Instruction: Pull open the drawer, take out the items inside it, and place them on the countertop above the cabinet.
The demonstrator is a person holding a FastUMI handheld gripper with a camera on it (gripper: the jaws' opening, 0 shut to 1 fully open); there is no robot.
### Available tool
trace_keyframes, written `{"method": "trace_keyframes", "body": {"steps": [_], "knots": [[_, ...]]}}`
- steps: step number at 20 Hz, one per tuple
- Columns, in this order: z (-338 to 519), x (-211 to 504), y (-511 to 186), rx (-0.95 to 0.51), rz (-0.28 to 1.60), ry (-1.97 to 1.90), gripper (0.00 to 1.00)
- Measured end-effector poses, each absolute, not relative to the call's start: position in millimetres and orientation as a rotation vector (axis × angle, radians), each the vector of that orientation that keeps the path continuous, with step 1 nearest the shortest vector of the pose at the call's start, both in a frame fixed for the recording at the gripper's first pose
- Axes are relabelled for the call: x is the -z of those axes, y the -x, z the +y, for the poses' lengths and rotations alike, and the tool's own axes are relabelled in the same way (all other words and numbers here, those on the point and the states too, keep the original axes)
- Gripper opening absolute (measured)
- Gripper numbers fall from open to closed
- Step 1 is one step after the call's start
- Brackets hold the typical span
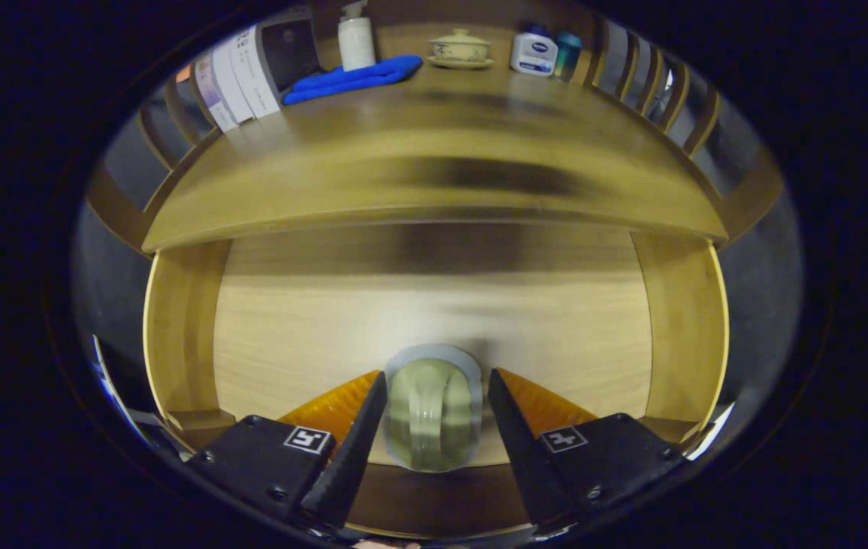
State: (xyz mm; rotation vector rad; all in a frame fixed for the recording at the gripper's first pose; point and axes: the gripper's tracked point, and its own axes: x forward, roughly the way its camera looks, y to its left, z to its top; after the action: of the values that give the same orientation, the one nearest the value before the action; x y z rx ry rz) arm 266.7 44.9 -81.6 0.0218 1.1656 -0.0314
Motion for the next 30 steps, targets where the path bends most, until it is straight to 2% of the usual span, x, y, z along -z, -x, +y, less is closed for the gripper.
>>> {"method": "trace_keyframes", "body": {"steps": [1, 9, 13, 21, 30], "knots": [[44.8, 84.3, -264.8, 0.033, 1.184, -0.032, 0.77], [40.8, 94.3, -263.4, 0.031, 1.213, -0.021, 0.27], [36.4, 75.9, -261.4, 0.002, 1.176, -0.027, 0.22], [27.0, -3.3, -274.3, -0.005, 1.056, -0.007, 0.22], [46.0, -108.4, -335.9, -0.025, 0.904, -0.01, 0.22]]}}
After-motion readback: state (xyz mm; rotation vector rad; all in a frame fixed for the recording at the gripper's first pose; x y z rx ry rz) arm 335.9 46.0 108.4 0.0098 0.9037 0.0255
